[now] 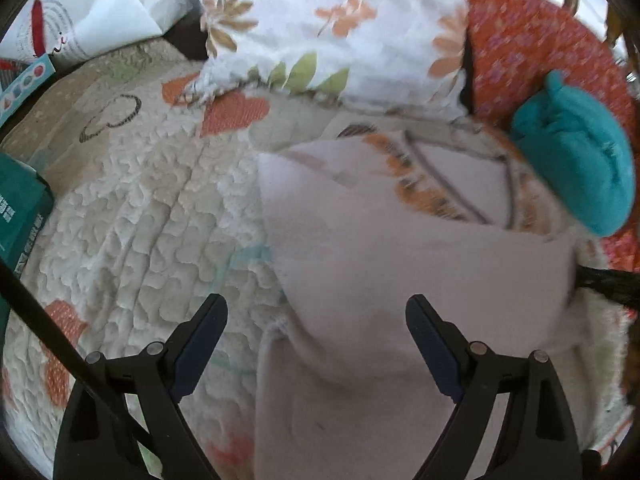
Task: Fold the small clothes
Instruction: 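Open the right gripper and release the sleeve onto the hoodie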
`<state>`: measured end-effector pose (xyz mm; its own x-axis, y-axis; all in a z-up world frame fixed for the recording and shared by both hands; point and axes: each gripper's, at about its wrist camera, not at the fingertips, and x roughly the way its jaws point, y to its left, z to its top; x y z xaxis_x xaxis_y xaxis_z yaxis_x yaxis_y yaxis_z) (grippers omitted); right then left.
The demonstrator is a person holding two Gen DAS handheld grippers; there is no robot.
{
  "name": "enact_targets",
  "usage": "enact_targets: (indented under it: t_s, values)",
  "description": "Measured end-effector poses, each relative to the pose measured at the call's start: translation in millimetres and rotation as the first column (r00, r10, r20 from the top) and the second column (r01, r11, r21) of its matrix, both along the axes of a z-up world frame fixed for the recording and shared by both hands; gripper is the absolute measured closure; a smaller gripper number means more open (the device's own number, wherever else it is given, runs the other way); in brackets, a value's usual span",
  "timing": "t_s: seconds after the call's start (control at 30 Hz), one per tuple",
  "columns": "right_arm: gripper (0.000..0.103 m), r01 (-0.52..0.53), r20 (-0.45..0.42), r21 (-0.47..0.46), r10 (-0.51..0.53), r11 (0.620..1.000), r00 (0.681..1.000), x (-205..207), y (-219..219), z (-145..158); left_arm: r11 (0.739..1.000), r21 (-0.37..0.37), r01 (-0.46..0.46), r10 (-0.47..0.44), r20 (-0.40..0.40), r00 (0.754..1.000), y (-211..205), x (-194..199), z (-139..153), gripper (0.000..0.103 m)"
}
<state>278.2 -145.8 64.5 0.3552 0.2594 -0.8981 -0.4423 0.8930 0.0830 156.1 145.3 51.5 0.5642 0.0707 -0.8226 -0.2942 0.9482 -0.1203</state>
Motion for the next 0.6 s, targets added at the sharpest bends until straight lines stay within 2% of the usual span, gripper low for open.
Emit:
enact_targets:
  t_s: [0.07,0.13,0.2,0.23,0.27,0.3,0.37,0.4,0.47,0.6]
  values:
    - [0.094,-0.035,-0.043,0.049,0.037,0.998,0.998,5,1,14,1.000,0.014,-0.008,0.008,-0.034,0.999,4,3,-10,0.013]
    - [0.094,-0.051,-0.058,0.150,0.060,0.987,0.997,13,-2,39,1.000,0.008,-0.024,0.025,-0.056,0.998,9,3,-20,0.013]
    - [0.094,-0.005,-0.029,0.219,0.011,0.976,1.000,25,-13,64,0.999,-0.016,-0.041,0.040,-0.070,0.997,15,2,-28,0.013]
    - [0.092,0.050,-0.007,0.223,-0.050,0.974,0.999,33,-21,73,0.998,-0.026,-0.051,0.048,-0.077,0.996,17,1,-31,0.013]
    - [0.089,0.108,0.024,0.192,-0.115,0.976,0.993,38,-29,78,0.998,-0.030,-0.057,0.055,-0.079,0.995,18,0,-33,0.013]
    - [0.089,0.186,0.086,0.102,-0.195,0.977,0.977,41,-36,80,0.998,-0.028,-0.060,0.058,-0.078,0.995,19,-1,-35,0.013]
    - [0.089,0.242,0.153,-0.014,-0.237,0.970,0.960,35,-45,75,0.998,-0.015,-0.056,0.054,-0.075,0.996,18,-2,-35,0.013]
    - [0.088,0.236,0.146,-0.015,-0.232,0.972,0.962,30,-50,70,0.999,-0.008,-0.053,0.052,-0.075,0.996,16,-3,-34,0.013]
    - [0.072,0.232,0.115,0.008,-0.231,0.973,0.966,15,-60,61,0.999,-0.002,-0.050,0.050,-0.075,0.996,15,-3,-35,0.013]
    - [0.057,0.182,0.084,0.059,-0.186,0.982,0.979,-35,-79,33,0.999,0.000,-0.052,0.052,-0.072,0.996,15,-5,-35,0.013]
